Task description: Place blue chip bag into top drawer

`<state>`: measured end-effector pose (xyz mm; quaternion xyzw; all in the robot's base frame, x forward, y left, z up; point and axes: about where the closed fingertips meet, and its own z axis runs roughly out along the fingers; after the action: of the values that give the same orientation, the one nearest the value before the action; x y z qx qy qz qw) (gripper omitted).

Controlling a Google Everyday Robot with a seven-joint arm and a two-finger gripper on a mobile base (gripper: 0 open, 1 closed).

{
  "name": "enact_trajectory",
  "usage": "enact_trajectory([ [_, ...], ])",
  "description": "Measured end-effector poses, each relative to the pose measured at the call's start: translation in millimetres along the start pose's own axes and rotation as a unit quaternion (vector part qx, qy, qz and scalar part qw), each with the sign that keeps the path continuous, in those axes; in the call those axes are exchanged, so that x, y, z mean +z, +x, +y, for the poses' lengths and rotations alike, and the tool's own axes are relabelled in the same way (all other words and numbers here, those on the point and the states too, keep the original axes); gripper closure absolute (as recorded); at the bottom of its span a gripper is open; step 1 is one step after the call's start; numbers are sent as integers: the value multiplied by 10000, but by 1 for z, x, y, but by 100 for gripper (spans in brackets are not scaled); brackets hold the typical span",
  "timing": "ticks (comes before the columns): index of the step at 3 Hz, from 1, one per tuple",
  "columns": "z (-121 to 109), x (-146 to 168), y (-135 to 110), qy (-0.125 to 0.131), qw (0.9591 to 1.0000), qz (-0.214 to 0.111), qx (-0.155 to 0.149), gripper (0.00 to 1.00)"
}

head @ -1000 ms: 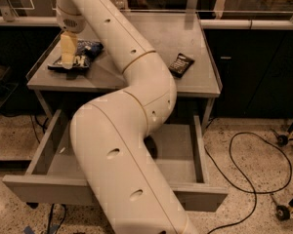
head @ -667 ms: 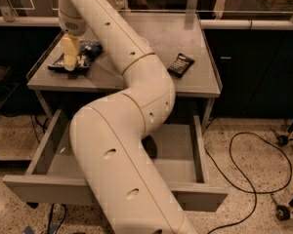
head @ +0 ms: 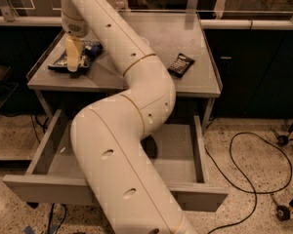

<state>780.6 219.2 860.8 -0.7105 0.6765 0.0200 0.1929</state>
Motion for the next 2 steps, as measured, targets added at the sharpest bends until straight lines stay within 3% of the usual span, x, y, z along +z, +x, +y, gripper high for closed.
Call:
enact_trajectory([
  [1, 0, 0, 0, 0, 10000, 0, 0, 18],
  [2, 0, 0, 0, 0, 10000, 0, 0, 43],
])
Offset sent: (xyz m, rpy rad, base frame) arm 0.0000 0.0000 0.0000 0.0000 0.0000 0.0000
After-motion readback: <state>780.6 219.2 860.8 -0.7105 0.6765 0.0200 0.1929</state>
